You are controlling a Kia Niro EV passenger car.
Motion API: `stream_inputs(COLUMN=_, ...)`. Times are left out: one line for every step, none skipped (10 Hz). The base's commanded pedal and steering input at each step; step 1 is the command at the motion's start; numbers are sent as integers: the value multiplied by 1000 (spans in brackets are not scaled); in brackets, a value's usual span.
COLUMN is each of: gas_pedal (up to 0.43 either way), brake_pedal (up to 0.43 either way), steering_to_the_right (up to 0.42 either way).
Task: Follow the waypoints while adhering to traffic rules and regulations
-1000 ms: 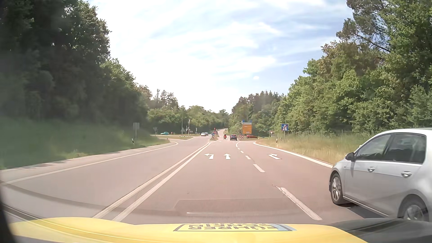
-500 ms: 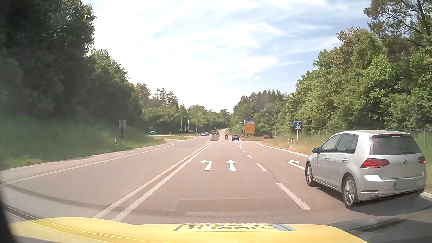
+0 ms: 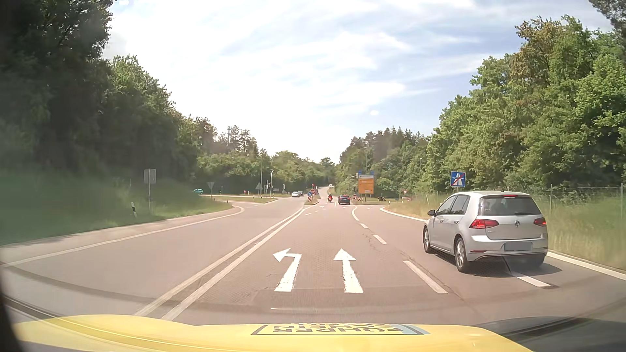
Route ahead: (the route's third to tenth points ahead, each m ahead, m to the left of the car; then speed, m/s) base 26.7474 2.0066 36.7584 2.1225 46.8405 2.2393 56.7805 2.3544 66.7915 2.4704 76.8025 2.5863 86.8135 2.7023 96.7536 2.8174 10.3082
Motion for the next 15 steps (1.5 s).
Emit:
stream_inputs(gas_pedal=0, brake_pedal=171, steering_to_the_right=0)
stream_inputs(gas_pedal=0, brake_pedal=171, steering_to_the_right=3)
stream_inputs(gas_pedal=0, brake_pedal=171, steering_to_the_right=3)
stream_inputs(gas_pedal=0, brake_pedal=171, steering_to_the_right=3)
stream_inputs(gas_pedal=0, brake_pedal=171, steering_to_the_right=4)
stream_inputs(gas_pedal=0, brake_pedal=171, steering_to_the_right=5)
stream_inputs(gas_pedal=0, brake_pedal=165, steering_to_the_right=6)
stream_inputs(gas_pedal=0, brake_pedal=165, steering_to_the_right=8)
stream_inputs(gas_pedal=0, brake_pedal=159, steering_to_the_right=10)
stream_inputs(gas_pedal=0, brake_pedal=159, steering_to_the_right=10)
stream_inputs(gas_pedal=0, brake_pedal=159, steering_to_the_right=10)
stream_inputs(gas_pedal=0, brake_pedal=159, steering_to_the_right=10)
stream_inputs(gas_pedal=0, brake_pedal=159, steering_to_the_right=10)
stream_inputs(gas_pedal=0, brake_pedal=159, steering_to_the_right=10)
stream_inputs(gas_pedal=0, brake_pedal=159, steering_to_the_right=10)
